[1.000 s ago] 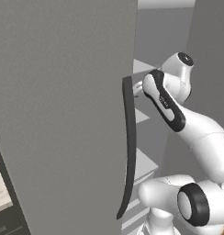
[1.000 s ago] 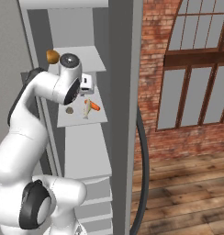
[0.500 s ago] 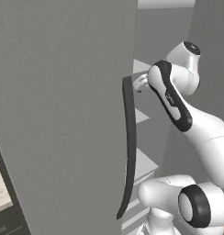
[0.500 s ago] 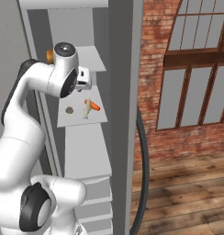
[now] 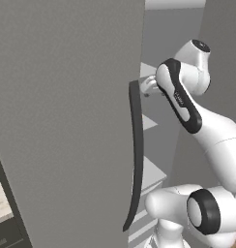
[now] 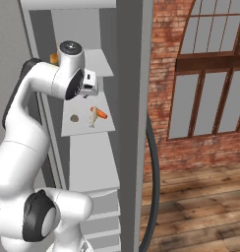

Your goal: Take the potato and fish from the highest rack and move them to the second highest rack where the carrot and garlic are located, to maximize freezer space. Close the freezer door after rearranging.

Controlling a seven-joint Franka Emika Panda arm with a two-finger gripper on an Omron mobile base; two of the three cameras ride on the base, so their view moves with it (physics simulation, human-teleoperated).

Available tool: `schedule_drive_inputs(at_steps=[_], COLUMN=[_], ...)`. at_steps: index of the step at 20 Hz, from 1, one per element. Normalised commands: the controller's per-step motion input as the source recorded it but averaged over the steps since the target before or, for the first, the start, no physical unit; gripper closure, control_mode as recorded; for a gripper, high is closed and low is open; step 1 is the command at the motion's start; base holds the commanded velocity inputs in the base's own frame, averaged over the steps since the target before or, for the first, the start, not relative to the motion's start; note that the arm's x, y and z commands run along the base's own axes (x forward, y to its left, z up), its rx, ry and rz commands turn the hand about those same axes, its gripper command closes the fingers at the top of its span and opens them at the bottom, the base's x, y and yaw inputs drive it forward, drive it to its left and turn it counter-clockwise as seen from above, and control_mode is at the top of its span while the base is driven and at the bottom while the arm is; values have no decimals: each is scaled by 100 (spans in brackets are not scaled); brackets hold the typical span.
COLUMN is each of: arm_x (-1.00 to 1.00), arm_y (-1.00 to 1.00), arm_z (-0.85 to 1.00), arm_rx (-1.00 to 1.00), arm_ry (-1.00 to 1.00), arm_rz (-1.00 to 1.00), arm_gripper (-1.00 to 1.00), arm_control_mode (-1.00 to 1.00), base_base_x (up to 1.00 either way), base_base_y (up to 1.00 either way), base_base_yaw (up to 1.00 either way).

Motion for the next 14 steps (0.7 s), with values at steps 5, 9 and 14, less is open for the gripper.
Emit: schedule_drive_inputs(at_steps=[5,9,14], arm_x=[0,0,21], arm_y=[1,3,0], arm_z=[30,31,14], arm_rx=[0,0,0], arm_ry=[2,0,0], arm_rz=[-2,-5,-1], arm_gripper=[-100,-100,-100], arm_control_mode=[-100,-100,-100], base_base_x=[0,0,0], base_base_y=[0,0,0], base_base_yaw=[0,0,0])
